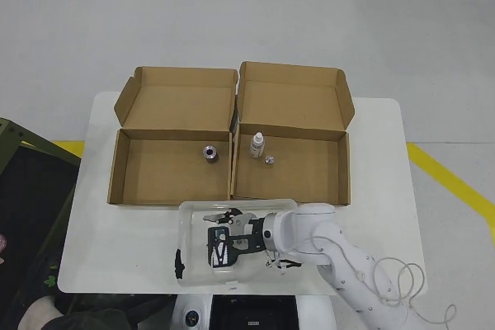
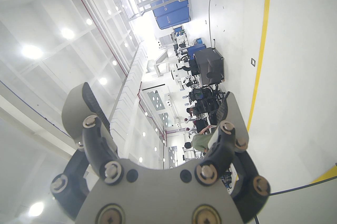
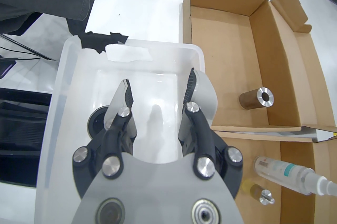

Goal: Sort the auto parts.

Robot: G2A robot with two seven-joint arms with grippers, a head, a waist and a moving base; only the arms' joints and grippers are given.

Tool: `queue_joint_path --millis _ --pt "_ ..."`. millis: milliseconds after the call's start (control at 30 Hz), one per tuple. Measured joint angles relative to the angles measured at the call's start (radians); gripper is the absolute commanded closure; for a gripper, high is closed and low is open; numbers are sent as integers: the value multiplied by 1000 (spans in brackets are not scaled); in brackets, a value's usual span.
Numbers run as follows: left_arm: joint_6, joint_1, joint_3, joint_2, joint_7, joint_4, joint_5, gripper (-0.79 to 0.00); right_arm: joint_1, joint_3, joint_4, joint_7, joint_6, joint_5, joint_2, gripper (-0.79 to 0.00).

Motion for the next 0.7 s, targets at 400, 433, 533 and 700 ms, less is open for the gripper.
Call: queue_joint_path --millis 400,433,533,700 --pt "0 0 0 0 0 0 0 -785 -53 8 -3 18 -30 10 26 -382" --pt "0 0 0 0 0 0 0 -785 -55 7 -1 20 -33 12 27 -382" --pt "0 0 0 0 0 0 0 -785 -62 1 5 33 -47 21 33 -388" --pt "0 0 0 0 0 0 0 -785 -72 -3 5 58 -54 32 42 -391"
